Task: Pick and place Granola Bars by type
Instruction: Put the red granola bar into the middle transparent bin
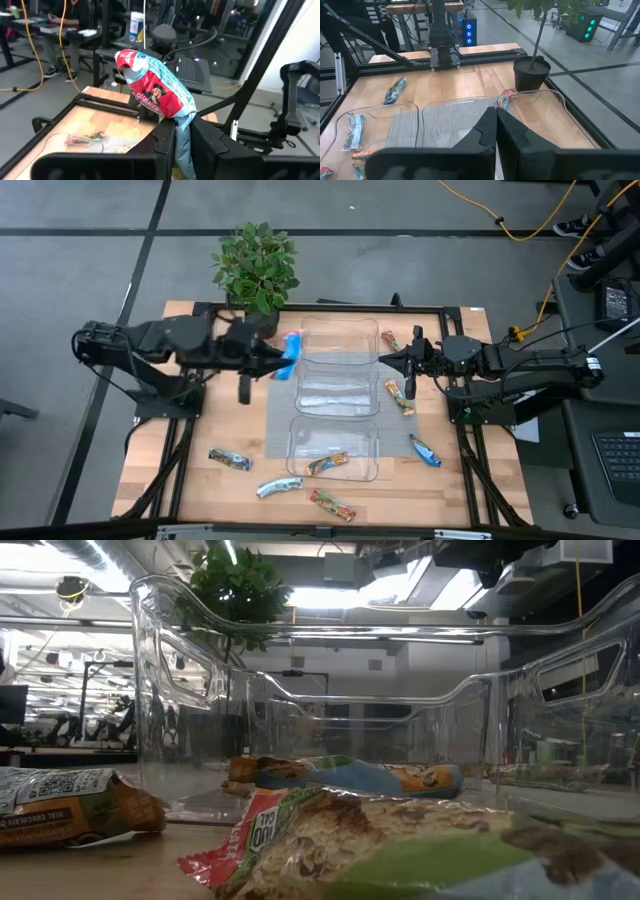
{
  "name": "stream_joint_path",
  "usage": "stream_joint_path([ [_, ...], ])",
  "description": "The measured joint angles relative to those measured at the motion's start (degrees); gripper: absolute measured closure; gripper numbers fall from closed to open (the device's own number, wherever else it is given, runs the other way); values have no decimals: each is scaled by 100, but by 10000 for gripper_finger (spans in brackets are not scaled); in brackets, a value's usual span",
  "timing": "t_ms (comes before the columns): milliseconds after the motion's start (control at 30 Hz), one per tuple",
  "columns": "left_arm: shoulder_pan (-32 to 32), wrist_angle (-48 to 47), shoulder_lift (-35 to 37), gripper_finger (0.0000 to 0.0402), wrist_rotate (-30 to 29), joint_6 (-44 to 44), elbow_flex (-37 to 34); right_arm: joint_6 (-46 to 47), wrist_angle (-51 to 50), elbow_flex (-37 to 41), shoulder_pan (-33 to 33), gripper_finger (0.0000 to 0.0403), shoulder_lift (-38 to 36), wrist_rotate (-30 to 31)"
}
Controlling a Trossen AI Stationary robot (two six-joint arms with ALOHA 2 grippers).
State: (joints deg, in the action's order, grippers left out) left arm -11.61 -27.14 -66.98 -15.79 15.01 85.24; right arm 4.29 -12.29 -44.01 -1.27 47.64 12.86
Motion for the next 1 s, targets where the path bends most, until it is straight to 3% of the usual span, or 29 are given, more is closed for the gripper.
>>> stream_joint_path([
  [367,1228,-266,-1305,362,1399,-152,962,-2,0,0,0,395,0,0],
  [700,1936,-526,-2454,362,1748,-75,1341,-24,-2,0,-1,395,-2,0],
  [1000,1981,-1173,-3309,361,1694,78,1341,-26,-10,0,-1,395,-2,2],
])
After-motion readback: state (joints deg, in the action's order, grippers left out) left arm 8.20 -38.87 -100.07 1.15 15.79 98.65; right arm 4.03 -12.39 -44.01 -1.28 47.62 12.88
